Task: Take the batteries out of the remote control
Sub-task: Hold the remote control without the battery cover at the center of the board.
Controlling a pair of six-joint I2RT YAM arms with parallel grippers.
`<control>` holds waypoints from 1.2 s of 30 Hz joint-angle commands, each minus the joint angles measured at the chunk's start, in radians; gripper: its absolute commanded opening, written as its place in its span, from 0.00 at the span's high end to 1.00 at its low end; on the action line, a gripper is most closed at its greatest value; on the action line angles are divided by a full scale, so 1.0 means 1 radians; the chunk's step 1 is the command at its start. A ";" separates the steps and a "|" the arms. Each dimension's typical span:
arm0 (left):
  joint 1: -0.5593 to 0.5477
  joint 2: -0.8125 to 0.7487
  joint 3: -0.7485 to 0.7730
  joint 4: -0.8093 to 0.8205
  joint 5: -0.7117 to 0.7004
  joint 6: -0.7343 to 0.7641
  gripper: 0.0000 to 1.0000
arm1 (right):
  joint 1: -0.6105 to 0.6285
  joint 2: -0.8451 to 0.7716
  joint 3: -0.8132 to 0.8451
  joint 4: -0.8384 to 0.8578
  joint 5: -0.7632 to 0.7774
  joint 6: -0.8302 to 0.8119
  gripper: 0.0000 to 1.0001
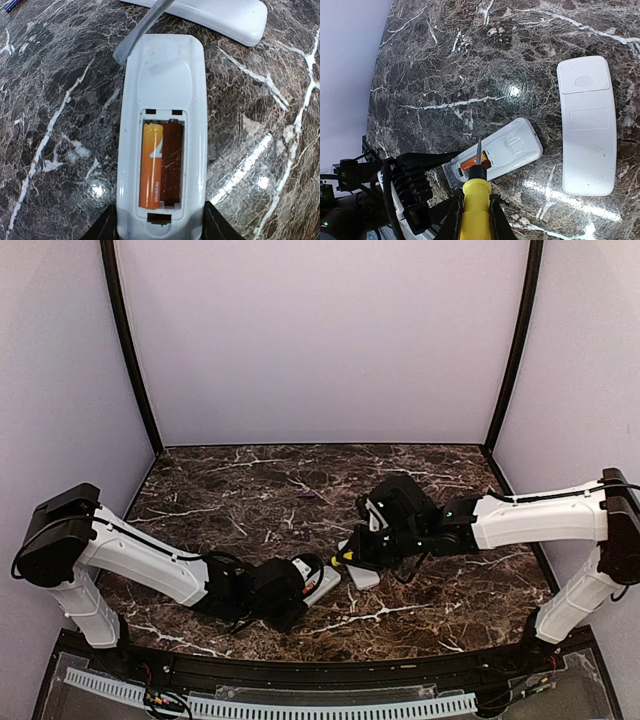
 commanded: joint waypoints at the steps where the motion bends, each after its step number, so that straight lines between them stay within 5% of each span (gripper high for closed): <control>1: 0.014 0.003 -0.003 -0.043 -0.041 -0.046 0.58 | 0.005 -0.050 0.001 -0.009 0.060 0.014 1.00; 15: 0.157 0.043 -0.011 0.125 0.097 -0.006 0.61 | -0.011 0.032 0.029 0.126 -0.006 0.033 1.00; 36: 0.167 0.052 -0.015 0.144 0.123 -0.007 0.62 | -0.015 0.093 0.060 0.010 -0.005 0.106 1.00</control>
